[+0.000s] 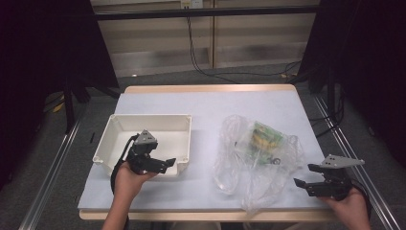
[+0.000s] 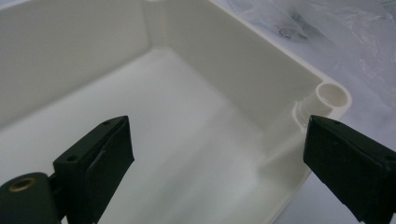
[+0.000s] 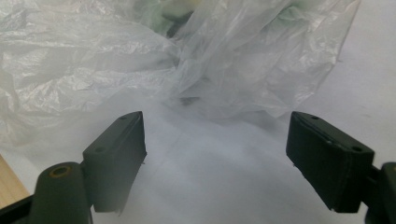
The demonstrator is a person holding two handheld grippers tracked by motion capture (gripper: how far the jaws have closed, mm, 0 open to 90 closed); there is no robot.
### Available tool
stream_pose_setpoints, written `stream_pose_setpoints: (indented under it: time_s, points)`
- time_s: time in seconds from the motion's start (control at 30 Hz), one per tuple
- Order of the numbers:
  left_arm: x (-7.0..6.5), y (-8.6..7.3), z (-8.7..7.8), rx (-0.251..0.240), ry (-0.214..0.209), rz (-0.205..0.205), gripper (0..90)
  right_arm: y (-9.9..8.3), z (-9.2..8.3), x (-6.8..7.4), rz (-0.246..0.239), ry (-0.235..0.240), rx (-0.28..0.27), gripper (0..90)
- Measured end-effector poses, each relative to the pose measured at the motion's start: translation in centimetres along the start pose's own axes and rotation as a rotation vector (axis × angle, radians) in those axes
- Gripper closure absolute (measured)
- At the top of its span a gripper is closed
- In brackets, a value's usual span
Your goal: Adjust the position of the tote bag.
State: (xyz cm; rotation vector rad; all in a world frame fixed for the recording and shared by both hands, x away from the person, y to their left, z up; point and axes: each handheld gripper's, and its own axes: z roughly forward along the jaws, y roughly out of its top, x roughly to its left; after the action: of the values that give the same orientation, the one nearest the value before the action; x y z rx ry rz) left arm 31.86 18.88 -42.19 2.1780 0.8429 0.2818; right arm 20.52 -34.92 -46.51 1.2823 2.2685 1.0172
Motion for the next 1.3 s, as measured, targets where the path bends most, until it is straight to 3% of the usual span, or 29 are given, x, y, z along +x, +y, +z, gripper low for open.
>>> stream_pose_setpoints:
  time_s: [0.33, 0.43, 0.67, 0.77, 0.8, 0.97, 1.3]
  points:
    - [-0.4, 0.2, -0.3, 0.028, -0.009, 0.016, 9.2, 0.7, 0.4, 0.7, -0.030, 0.020, 0.004, 22.3]
    - [-0.4, 0.4, -0.8, 0.008, -0.010, -0.003, 9.2, 0.9, 0.5, 0.8, -0.046, 0.025, 0.000, 24.4]
    - [-1.3, 1.3, -1.7, -0.003, -0.015, 0.027, 9.4, 1.7, 0.5, 1.0, -0.061, 0.052, -0.007, 31.8]
    - [-1.8, 1.8, -1.7, 0.003, -0.030, 0.037, 9.4, 2.1, 0.6, 1.4, -0.063, 0.073, -0.003, 36.2]
    - [-2.2, 2.4, -1.8, -0.013, -0.052, 0.042, 9.4, 2.2, 0.6, 1.4, -0.059, 0.078, 0.001, 36.8]
    - [-3.1, 3.6, -2.0, -0.021, -0.052, 0.068, 10.7, 2.5, 0.5, 1.7, -0.085, 0.106, -0.013, 42.2]
    - [-5.0, 5.9, -0.8, 0.014, -0.097, 0.114, 10.9, 3.0, 0.7, 2.2, -0.108, 0.143, -0.015, 45.5]
